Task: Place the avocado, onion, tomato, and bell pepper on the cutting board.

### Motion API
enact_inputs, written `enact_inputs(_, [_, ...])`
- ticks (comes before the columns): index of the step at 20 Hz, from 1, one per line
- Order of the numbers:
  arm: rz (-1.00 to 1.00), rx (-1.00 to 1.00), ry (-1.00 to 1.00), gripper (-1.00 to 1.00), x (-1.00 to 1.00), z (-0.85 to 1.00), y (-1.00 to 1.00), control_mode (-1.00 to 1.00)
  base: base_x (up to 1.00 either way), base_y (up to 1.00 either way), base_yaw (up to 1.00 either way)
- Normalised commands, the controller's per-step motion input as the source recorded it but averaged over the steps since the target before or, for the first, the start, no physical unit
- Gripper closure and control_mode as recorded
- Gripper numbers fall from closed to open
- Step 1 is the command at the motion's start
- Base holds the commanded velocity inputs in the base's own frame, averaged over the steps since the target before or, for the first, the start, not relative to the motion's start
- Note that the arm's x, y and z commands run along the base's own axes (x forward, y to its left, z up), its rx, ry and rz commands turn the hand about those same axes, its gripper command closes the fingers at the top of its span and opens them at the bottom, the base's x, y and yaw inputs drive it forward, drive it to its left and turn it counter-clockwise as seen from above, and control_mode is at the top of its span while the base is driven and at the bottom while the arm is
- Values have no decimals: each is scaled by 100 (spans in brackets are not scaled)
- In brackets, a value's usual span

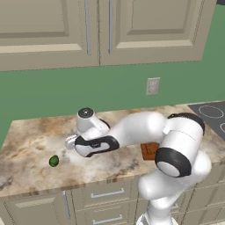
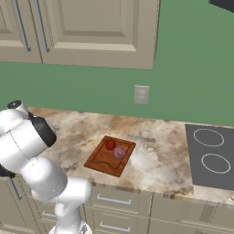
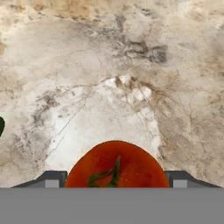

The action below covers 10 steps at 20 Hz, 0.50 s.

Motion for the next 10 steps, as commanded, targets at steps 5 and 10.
enact_inputs(5, [-6, 0, -3, 100, -74, 90, -23, -100, 0, 0, 0])
enact_inputs(10, [-4, 0, -11, 100, -88, 87, -53, -100, 0, 0, 0])
